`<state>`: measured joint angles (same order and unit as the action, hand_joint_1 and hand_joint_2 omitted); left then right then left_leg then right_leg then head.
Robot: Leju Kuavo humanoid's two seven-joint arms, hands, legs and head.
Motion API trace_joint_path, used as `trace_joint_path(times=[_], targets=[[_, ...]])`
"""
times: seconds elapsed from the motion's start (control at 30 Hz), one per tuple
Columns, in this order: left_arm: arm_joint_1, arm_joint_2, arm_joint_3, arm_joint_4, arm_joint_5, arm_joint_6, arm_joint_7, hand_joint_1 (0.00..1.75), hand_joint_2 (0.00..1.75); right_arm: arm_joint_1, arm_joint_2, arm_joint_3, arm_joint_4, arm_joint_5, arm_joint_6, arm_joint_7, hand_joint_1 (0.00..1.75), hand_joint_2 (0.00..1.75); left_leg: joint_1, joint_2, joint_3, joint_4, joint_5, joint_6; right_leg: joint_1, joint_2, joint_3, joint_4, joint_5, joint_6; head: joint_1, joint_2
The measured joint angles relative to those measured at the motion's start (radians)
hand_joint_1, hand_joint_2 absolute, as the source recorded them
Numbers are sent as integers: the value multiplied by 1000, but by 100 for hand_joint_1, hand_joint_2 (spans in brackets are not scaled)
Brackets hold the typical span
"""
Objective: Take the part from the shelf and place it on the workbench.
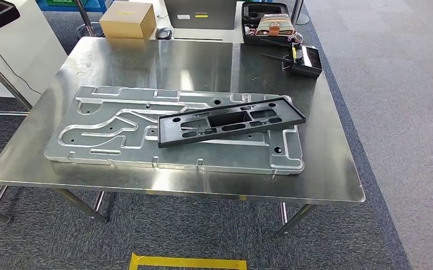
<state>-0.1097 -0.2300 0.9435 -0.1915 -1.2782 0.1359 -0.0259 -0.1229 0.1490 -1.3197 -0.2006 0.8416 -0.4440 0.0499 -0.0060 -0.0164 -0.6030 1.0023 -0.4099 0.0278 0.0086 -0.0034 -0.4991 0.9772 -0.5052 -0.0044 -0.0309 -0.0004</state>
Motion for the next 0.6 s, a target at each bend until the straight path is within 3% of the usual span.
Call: trace_joint_path(times=[0.2, 0.43, 0.5, 0.6], targets=[[-3, 0, -13, 0, -7, -12, 9, 0, 0, 4, 3, 130, 8, 163, 158, 91, 0, 0, -3, 0, 0, 3, -3, 3, -3, 0, 0, -1, 0, 3, 0, 0], [-9, 1, -15, 0, -10, -19, 14, 0, 0, 3, 9, 224, 9, 205, 188, 96, 0, 0, -5, -1, 4, -4, -6, 17, -7, -2, 5, 4, -8, 17, 0, 0], [-12, 1, -15, 0, -10, -20, 14, 0, 0, 2, 9, 235, 8, 208, 188, 96, 0, 0, 0, -2, 10, -14, -2, 24, -8, -1, -16, 58, -45, 25, 0, 0], [-13, 1, -15, 0, -10, -23, 16, 0, 0, 2, 9, 246, 8, 211, 192, 95, 0, 0, 1, -9, 11, -15, -2, 27, -17, 1, -113, 253, -141, 34, 0, 0]])
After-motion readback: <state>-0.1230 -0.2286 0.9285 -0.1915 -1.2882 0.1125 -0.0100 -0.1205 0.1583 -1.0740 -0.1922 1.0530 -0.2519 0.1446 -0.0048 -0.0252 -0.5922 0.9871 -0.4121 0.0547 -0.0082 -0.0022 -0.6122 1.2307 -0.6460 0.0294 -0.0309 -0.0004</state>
